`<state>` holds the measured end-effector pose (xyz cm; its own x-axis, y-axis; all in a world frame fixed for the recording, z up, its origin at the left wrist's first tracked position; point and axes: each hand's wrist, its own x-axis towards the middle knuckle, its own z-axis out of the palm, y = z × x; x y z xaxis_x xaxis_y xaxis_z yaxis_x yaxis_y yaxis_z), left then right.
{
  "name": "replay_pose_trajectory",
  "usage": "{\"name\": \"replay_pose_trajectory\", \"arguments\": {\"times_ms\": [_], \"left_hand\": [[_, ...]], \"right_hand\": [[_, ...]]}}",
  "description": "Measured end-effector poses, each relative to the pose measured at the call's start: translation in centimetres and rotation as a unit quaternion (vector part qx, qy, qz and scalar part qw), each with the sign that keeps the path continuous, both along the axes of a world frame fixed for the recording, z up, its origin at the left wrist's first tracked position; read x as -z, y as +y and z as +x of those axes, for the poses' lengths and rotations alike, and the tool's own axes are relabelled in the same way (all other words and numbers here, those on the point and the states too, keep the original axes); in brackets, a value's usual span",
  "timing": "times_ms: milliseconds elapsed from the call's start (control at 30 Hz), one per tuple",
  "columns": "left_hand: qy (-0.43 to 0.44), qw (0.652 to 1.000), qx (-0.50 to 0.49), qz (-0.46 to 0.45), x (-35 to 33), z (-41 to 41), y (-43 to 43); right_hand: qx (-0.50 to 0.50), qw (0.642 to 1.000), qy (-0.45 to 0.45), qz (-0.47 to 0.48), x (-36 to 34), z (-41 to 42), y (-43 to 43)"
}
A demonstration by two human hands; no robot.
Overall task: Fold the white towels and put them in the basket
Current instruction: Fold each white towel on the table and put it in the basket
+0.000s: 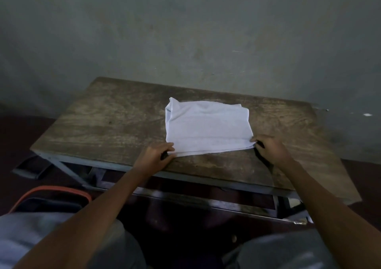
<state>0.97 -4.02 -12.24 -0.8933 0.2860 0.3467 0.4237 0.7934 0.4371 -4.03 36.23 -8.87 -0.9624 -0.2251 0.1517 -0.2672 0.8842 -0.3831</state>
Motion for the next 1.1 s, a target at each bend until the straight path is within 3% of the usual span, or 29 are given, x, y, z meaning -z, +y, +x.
{"name": "replay_pose_trajectory", "arguments": {"times_ms": [133,233,367,533,733,900,1000,1100], "left_hand": [[0.007,0.996,0.037,-0.080,-0.5,-0.3,-0.9],[0.055,0.984,0.063,-0.156,-1.0,-1.1,-1.0],[0.105,0.968,0.080,-0.213,-2.2,-1.3,0.2],[0.149,0.969,0.030,-0.195,-5.9,-2.4,0.4],[0.161,0.951,0.043,-0.259,-8.6,-2.6,-0.5],[0.093,0.948,0.036,-0.304,-6.1,-0.1,-1.9],[0.033,0.964,0.015,-0.263,-4.6,0.6,-2.8],[0.039,0.971,0.017,-0.236,-3.7,0.6,-3.1]], "right_hand": [[-0.062,0.995,0.008,0.074,0.3,0.1,0.5],[-0.080,0.982,0.050,0.163,0.5,-0.1,0.1],[-0.096,0.958,0.036,0.266,0.6,-0.1,-1.1],[-0.067,0.970,-0.005,0.233,-1.9,0.8,-1.9],[-0.097,0.962,-0.051,0.249,-2.6,2.2,-2.6],[-0.106,0.963,0.035,0.245,-1.3,3.7,-4.2],[-0.120,0.955,0.111,0.248,-1.1,3.8,-5.0],[-0.034,0.980,0.107,0.164,-2.3,3.2,-5.6]]}}
